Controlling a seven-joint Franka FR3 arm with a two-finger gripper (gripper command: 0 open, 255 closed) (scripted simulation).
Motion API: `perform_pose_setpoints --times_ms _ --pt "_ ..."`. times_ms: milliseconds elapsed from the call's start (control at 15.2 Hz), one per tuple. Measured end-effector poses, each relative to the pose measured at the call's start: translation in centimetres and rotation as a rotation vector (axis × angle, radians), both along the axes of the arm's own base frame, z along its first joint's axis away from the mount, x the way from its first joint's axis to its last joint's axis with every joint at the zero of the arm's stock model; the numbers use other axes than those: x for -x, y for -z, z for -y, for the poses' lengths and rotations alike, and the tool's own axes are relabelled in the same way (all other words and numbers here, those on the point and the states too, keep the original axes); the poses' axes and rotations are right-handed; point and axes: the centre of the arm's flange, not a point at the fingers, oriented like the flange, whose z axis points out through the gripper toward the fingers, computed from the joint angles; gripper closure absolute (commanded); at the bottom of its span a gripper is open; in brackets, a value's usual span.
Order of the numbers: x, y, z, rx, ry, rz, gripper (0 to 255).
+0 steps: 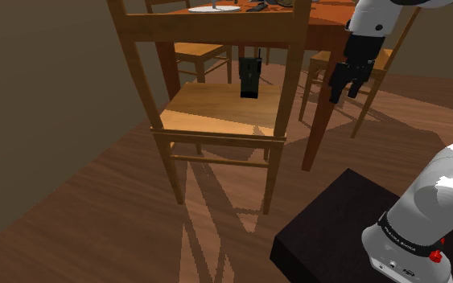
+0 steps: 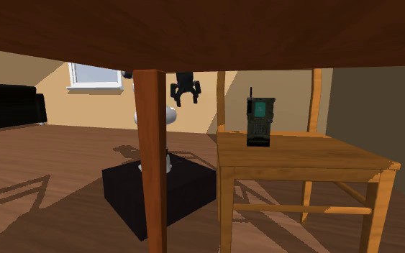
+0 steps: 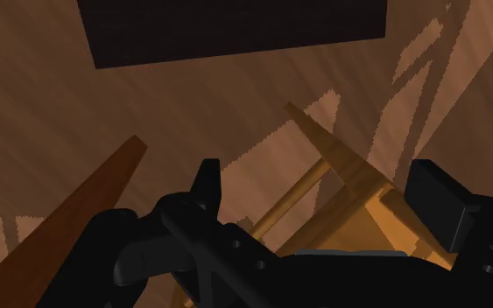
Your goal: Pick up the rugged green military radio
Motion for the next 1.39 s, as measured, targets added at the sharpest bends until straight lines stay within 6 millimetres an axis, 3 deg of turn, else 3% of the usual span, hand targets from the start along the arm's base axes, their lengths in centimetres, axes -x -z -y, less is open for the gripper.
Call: perform_pose_setpoints --times_ms 132,330,1386 --pt "-0.5 -0.1 0.1 0.002 -0.002 0.002 0" --pt "-3.6 -0.8 0.1 0.009 -0.011 0.008 0" --pt "-24.0 -5.3 0.1 0.06 -0.068 0.053 0"
